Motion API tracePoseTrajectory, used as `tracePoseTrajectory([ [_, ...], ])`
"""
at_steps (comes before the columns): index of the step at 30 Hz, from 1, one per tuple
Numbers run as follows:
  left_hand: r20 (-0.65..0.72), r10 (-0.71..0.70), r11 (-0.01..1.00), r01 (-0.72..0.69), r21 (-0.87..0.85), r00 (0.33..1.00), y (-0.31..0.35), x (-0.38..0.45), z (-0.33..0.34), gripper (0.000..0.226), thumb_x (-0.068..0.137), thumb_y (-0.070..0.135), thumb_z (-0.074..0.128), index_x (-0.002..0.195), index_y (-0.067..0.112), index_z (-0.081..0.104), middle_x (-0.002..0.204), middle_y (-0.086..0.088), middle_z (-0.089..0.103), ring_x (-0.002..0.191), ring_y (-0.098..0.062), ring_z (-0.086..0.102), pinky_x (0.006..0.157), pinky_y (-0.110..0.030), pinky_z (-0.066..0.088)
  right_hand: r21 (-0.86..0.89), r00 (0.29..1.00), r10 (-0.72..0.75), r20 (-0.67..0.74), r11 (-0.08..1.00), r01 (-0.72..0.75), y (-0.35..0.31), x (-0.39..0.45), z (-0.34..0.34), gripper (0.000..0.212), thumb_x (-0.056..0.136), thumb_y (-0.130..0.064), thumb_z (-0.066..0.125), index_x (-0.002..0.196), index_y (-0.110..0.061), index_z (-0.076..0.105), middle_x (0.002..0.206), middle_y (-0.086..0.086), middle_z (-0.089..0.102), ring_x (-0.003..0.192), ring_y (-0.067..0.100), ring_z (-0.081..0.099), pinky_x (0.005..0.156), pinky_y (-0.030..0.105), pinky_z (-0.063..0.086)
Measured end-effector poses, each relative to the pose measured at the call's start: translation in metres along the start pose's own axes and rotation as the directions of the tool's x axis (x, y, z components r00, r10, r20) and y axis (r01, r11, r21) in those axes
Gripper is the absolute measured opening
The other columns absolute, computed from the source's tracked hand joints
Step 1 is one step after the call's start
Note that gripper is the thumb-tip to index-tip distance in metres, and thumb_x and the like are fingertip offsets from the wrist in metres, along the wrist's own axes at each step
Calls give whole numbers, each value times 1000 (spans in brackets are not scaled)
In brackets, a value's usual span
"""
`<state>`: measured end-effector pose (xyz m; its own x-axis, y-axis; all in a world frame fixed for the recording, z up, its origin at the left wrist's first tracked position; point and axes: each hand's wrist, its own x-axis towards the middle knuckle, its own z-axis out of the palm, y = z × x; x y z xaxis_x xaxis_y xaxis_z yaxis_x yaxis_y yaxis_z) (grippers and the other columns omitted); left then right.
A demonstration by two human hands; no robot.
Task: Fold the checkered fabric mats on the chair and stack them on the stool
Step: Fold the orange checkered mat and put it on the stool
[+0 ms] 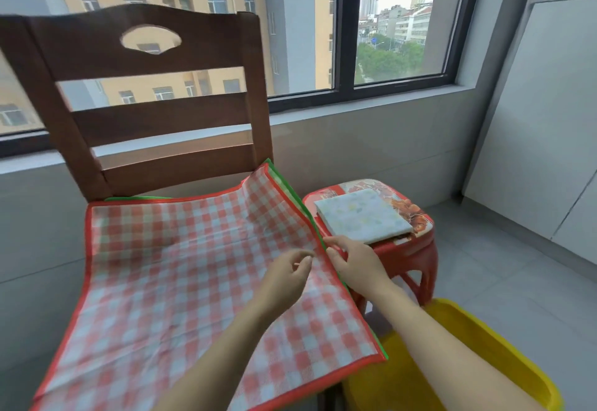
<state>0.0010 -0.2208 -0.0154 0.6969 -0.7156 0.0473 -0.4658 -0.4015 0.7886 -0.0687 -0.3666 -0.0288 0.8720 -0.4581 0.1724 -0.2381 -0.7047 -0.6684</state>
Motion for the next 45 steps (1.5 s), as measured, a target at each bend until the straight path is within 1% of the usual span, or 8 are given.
tracePoseTrajectory([
  [10, -43, -153, 976, 158, 152, 987, -78, -141, -59, 22, 98, 38, 39, 109, 36, 58, 107, 21, 58, 103, 2, 54, 80, -10, 40, 76, 951, -129, 281, 991, 112, -63, -67, 82, 33, 94, -28, 49, 125, -24, 57, 124, -10, 61, 115, 3, 54, 99, 20, 41],
  [17, 135, -157, 933, 102, 345, 978, -113, -172, -76, 55, 79, 60, 59, 128, 36, 53, 144, 16, 34, 134, -1, 27, 112, -25, 23, -26, 873, -218, 436, 967, 255, -72, -90, 95, 31, 90, -39, 54, 119, -29, 62, 124, -12, 61, 114, 2, 51, 99, 21, 40],
  [23, 181, -81, 938, 14, 347, 980, -127, -178, -80, 60, 78, 47, 70, 132, 45, 45, 151, 19, 22, 136, 4, 14, 111, -20, 15, -38, 760, -291, 581, 923, 382, -68, -100, 102, 46, 71, -57, 70, 114, -45, 61, 144, -13, 41, 137, 6, 24, 114, 32, 16],
  [29, 208, -84, 933, 4, 361, 974, -132, -180, -79, 59, 78, 46, 69, 131, 47, 44, 154, 18, 19, 143, -3, 8, 115, -28, 11, -78, 757, -308, 576, 902, 425, -68, -104, 105, 44, 70, -54, 72, 112, -48, 61, 146, -16, 36, 139, 8, 19, 114, 34, 13],
  [32, 191, -71, 943, 4, 333, 979, -129, -179, -81, 46, 83, 42, 66, 127, 40, 53, 152, 16, 28, 142, 0, 13, 116, -27, 11, -46, 771, -324, 548, 908, 415, -70, -103, 105, 29, 72, -46, 73, 101, -41, 69, 142, -14, 45, 137, 6, 26, 110, 26, 14],
  [36, 166, -81, 953, 27, 301, 983, -123, -178, -86, 30, 84, 38, 65, 114, 33, 66, 143, 15, 43, 136, 1, 30, 109, -19, 26, 4, 800, -316, 510, 931, 365, -73, -101, 99, 16, 79, -36, 71, 91, -27, 75, 127, -7, 61, 127, 4, 43, 102, 17, 27],
  [41, 167, -157, 953, 105, 285, 973, -112, -180, -103, 29, 87, 36, 63, 115, 30, 67, 130, 21, 53, 117, 3, 48, 93, -8, 36, -12, 842, -259, 472, 954, 301, -84, -101, 91, 13, 89, -32, 60, 92, -22, 67, 97, -6, 70, 88, 9, 62, 75, 21, 49],
  [45, 44, -215, 955, 200, 220, 976, -104, -189, -124, 23, 88, 34, 62, 110, 33, 69, 114, 25, 58, 101, 11, 51, 91, -8, 38, -90, 889, -287, 357, 937, 338, -92, -101, 85, 12, 92, -28, 55, 93, -19, 63, 74, -11, 63, 64, 15, 57, 52, 16, 37],
])
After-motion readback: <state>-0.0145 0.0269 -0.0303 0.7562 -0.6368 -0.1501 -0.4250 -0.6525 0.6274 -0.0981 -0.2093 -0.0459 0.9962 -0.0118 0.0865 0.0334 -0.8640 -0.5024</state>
